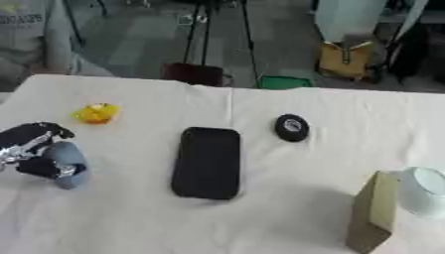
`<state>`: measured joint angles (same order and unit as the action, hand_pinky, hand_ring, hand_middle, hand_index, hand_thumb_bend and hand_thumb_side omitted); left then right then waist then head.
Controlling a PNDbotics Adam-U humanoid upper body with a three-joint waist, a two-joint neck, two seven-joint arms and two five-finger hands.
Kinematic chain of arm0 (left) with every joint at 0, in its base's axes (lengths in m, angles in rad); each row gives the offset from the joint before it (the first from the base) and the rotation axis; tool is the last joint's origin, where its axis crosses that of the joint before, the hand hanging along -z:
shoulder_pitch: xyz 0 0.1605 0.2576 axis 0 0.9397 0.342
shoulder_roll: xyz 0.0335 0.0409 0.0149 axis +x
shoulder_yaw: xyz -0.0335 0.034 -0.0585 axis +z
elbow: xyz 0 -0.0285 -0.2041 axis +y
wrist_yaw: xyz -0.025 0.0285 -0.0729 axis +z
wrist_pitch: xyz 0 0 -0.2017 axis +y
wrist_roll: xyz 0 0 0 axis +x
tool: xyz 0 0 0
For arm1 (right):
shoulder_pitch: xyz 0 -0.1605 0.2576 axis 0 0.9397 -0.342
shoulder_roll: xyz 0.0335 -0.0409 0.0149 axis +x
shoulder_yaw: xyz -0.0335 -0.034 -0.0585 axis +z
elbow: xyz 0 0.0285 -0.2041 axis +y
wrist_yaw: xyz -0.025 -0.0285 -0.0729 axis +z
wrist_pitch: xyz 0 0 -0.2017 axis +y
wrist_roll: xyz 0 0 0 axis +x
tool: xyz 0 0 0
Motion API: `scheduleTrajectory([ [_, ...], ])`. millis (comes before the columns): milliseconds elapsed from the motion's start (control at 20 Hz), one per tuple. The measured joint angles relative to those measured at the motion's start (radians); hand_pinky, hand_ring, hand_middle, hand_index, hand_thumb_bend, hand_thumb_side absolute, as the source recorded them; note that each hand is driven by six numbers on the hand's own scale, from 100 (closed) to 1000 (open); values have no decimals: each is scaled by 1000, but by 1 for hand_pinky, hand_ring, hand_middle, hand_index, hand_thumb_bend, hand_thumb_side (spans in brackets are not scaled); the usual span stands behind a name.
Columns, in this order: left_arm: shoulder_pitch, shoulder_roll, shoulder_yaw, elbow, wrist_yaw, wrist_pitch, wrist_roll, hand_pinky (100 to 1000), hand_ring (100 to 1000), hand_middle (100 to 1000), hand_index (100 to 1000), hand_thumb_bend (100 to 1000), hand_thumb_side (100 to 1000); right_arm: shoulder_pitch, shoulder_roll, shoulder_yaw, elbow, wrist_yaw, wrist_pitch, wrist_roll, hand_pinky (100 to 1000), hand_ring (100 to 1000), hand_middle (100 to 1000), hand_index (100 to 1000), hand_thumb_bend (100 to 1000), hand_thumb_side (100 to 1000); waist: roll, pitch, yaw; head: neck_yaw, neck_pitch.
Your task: Pick up objects on the table and place them in the box.
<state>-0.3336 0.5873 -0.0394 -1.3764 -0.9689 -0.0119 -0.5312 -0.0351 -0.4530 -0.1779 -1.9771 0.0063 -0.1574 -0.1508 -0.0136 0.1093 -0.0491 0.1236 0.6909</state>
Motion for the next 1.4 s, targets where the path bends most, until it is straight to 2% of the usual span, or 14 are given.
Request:
scheduleTrajectory([
  [50, -1, 0, -2, 3, -6, -6, -13, 429, 617, 767, 872, 468, 411, 0, 0, 0, 0, 0, 0, 0, 589, 584, 769, 849, 593, 566, 0, 0, -1, 0, 0],
  [100, -4, 0, -4, 3, -10, -10, -26, 429, 617, 767, 872, 468, 411, 0, 0, 0, 0, 0, 0, 0, 589, 584, 769, 849, 593, 566, 0, 0, -1, 1, 0],
  [150, -6, 0, -6, 3, -17, -15, -40, 305, 569, 748, 854, 376, 255, 0, 0, 0, 0, 0, 0, 0, 589, 584, 769, 849, 593, 566, 2, 0, -2, 1, 0],
  [200, -9, 0, -6, 2, -22, -18, -53, 305, 569, 748, 854, 376, 255, 0, 0, 0, 0, 0, 0, 0, 589, 584, 769, 849, 593, 566, 3, 0, -3, 1, 0],
  [250, -9, 0, -6, 1, -28, -19, -63, 225, 546, 744, 842, 317, 170, 0, 0, 0, 0, 0, 0, 0, 589, 584, 769, 849, 593, 566, 5, 0, -4, 1, 0],
  [300, -9, 0, -6, 0, -34, -19, -71, 225, 546, 744, 842, 317, 170, 0, 0, 0, 0, 0, 0, 0, 589, 584, 769, 849, 593, 566, 5, 0, -4, 1, 0],
  [350, -9, 0, -6, -3, -38, -17, -75, 100, 524, 730, 811, 202, 142, 0, 0, 0, 0, 0, 0, 0, 589, 584, 769, 849, 593, 565, 5, 0, -4, 1, 0],
  [500, -9, 0, -4, -7, -43, -9, -74, 100, 517, 720, 800, 166, 144, 0, 0, 0, 0, 0, 0, 0, 588, 584, 769, 849, 593, 565, 5, 0, -4, -1, 0],
  [550, -9, 0, -4, -8, -43, -7, -72, 100, 493, 692, 774, 100, 148, 0, 0, 0, 0, 0, 0, 0, 589, 584, 769, 849, 593, 565, 5, 0, -4, -1, 0],
  [900, -45, 0, 7, -63, 54, 3, -33, 100, 461, 663, 761, 100, 164, 0, 0, 0, 0, 0, 0, 0, 589, 584, 769, 849, 593, 564, 3, 0, -4, -2, 0],
  [1100, -116, 0, -3, -113, 124, -6, -30, 100, 444, 648, 754, 100, 170, 0, 0, 0, 0, -3, 2, 1, 589, 583, 769, 849, 593, 564, 3, -3, -5, -2, 4],
  [1400, -254, -40, -75, -107, 181, -43, -74, 100, 444, 646, 752, 100, 175, 0, 0, 2, 0, -6, 4, 7, 589, 583, 769, 850, 593, 564, 3, -7, -9, -2, 4],
])
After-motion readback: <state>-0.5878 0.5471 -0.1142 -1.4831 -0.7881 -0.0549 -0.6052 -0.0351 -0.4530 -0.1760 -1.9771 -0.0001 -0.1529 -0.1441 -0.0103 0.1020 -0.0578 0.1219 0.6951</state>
